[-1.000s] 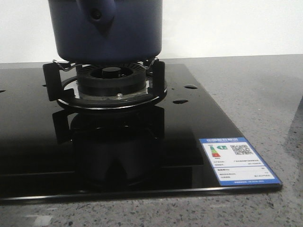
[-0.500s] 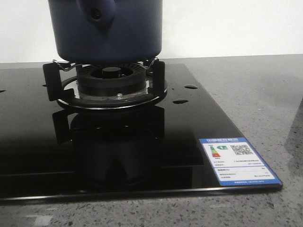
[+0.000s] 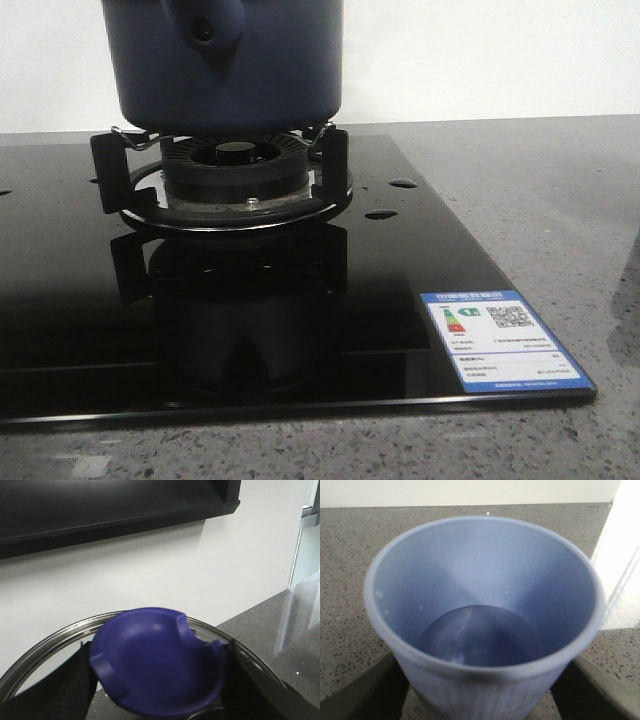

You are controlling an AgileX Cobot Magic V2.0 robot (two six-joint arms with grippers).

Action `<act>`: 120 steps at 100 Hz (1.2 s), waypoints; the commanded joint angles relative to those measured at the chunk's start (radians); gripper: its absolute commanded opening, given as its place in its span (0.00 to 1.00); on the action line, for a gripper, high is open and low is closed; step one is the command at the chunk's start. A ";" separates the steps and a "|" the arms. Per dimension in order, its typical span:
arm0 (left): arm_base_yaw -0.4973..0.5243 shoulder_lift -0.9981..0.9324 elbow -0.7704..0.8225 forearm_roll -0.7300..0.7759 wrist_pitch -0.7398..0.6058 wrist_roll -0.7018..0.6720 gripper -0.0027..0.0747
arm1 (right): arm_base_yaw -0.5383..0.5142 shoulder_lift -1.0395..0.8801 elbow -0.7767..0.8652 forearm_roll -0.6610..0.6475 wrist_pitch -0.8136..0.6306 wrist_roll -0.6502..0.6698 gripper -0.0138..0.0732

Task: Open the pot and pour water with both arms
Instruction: 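Grasp the light blue cup with the right gripper and lift it, then carry the held cup toward the open pot with the right gripper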

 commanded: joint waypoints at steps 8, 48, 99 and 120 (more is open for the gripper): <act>0.002 -0.029 -0.041 -0.071 -0.032 -0.002 0.54 | -0.003 -0.020 -0.034 -0.014 -0.099 0.000 0.58; 0.002 -0.029 -0.041 -0.071 -0.034 -0.002 0.54 | 0.008 -0.100 -0.097 -0.049 -0.039 0.000 0.58; 0.002 -0.029 -0.041 -0.071 -0.034 -0.002 0.54 | 0.102 -0.135 -0.502 -0.149 0.439 0.000 0.58; 0.002 -0.029 -0.041 -0.071 -0.034 -0.002 0.54 | 0.258 -0.098 -0.612 -0.300 0.513 0.000 0.58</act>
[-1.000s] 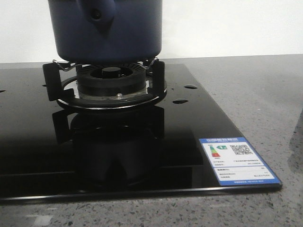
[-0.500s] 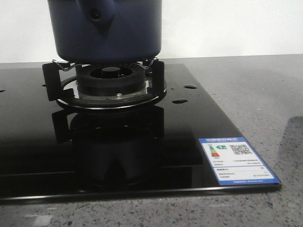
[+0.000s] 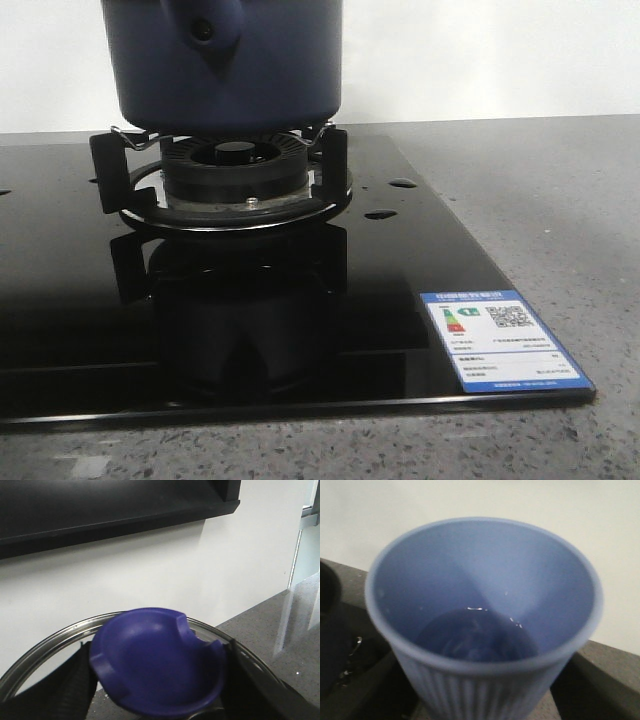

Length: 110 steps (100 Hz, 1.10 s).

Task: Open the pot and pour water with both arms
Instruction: 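Carry the held cup toward the open pot with the right gripper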

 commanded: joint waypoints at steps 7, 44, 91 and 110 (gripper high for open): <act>0.002 -0.029 -0.041 -0.071 -0.034 -0.002 0.54 | 0.091 0.018 -0.102 -0.118 -0.039 0.000 0.58; 0.002 -0.029 -0.041 -0.071 -0.034 -0.002 0.54 | 0.222 0.159 -0.311 -0.359 0.167 0.000 0.58; 0.002 -0.029 -0.041 -0.071 -0.034 -0.002 0.54 | 0.283 0.309 -0.462 -0.702 0.276 0.000 0.58; 0.002 -0.029 -0.041 -0.071 -0.034 -0.002 0.54 | 0.283 0.327 -0.462 -0.808 0.252 0.000 0.58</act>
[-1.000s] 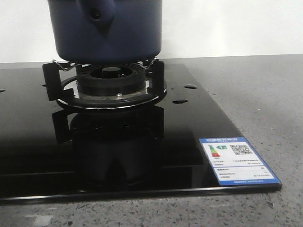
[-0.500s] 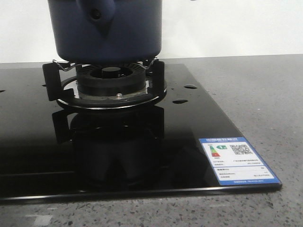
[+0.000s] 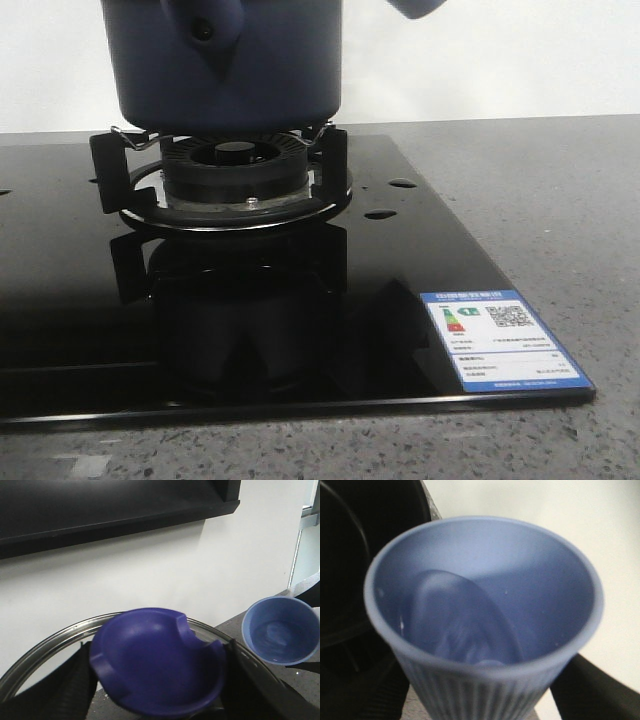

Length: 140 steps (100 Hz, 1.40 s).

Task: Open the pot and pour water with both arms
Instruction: 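Carry the held cup toward the open pot with the right gripper, then tilt the cup over the pot to pour water with the right gripper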

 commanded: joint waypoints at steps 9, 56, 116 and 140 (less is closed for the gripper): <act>0.002 -0.029 -0.041 -0.071 -0.034 -0.002 0.54 | 0.002 -0.030 -0.042 -0.111 -0.129 0.000 0.58; 0.002 -0.029 -0.041 -0.071 -0.034 -0.002 0.54 | 0.003 0.014 -0.042 -0.387 -0.266 0.000 0.58; 0.002 -0.029 -0.041 -0.071 -0.034 -0.002 0.54 | 0.003 0.016 -0.042 -0.711 -0.304 0.000 0.58; 0.002 -0.029 -0.041 -0.071 -0.034 -0.002 0.54 | 0.003 0.016 -0.042 -0.786 -0.327 0.000 0.58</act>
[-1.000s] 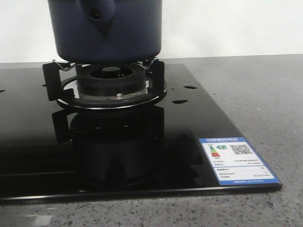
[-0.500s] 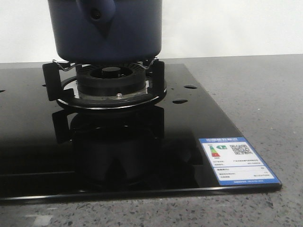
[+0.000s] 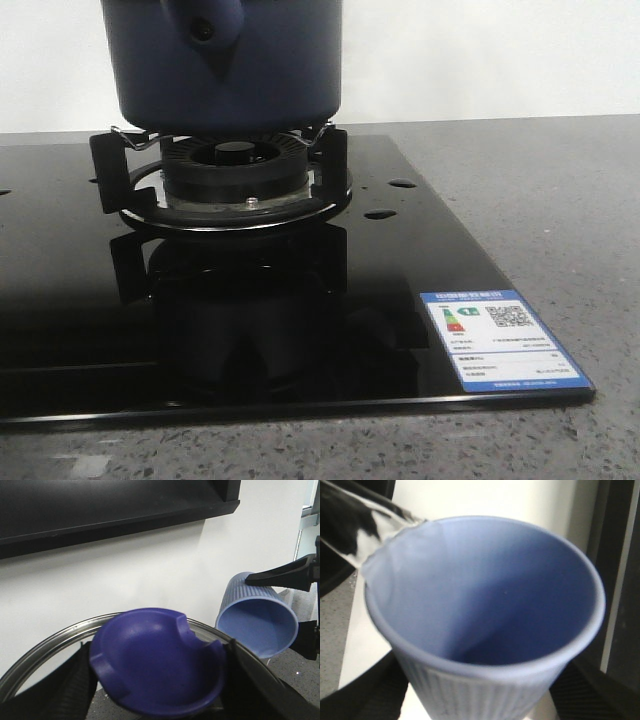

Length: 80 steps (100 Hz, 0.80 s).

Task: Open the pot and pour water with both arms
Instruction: 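Tilt the cup over the pot to pour water with the right gripper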

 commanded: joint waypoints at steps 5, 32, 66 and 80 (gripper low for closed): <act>0.002 -0.029 -0.041 -0.071 -0.034 -0.002 0.54 | 0.001 -0.044 -0.042 -0.056 -0.042 0.000 0.58; 0.002 -0.029 -0.041 -0.071 -0.034 -0.002 0.54 | 0.001 -0.053 -0.045 -0.101 -0.045 0.000 0.58; 0.002 -0.029 -0.041 -0.071 -0.034 -0.002 0.54 | 0.001 -0.056 -0.047 -0.101 -0.046 0.000 0.58; 0.002 -0.029 -0.041 -0.071 -0.034 -0.002 0.54 | 0.001 -0.056 -0.047 -0.101 -0.047 0.000 0.58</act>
